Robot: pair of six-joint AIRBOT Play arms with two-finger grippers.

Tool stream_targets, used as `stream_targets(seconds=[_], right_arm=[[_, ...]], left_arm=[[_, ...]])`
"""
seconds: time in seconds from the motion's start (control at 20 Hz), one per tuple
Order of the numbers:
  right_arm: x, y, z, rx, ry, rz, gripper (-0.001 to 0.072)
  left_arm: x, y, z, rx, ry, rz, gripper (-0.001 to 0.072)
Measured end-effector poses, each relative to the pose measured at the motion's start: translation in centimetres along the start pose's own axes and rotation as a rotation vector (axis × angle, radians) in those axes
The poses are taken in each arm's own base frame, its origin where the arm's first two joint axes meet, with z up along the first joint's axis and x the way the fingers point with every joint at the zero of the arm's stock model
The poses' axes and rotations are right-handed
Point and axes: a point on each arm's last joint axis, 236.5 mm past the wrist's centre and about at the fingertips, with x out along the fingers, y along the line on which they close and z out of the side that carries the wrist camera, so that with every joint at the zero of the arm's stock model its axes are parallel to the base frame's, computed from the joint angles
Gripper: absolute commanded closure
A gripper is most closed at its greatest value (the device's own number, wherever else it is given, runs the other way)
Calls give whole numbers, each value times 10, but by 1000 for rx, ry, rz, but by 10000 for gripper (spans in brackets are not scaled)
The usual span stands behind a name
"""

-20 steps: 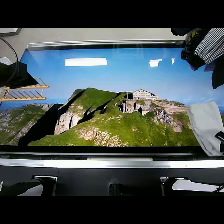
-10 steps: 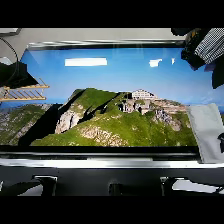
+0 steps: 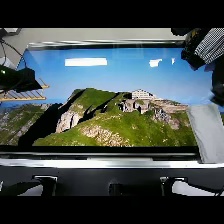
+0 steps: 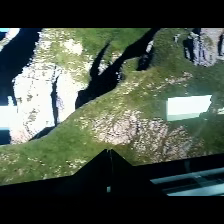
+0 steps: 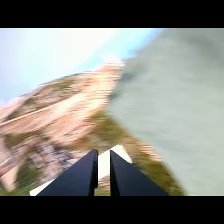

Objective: Fold the clothes and pants, and hang the long-sleeved shirts on hangers.

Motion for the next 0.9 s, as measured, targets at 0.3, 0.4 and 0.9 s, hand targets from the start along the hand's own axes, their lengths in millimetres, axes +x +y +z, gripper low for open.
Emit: stream_targets(seconds=[0.3, 0.4, 0.9], right_arm=[[-13, 155, -85, -415, 133, 196, 678], [-17, 181, -117, -525, 185, 219, 678], [-26, 211, -169, -693, 273, 249, 678]], left_arm=[[18, 28, 1, 20, -20, 106, 689], [19, 36, 3, 25, -28, 136, 689], [21, 60, 4, 31, -25, 235, 688]])
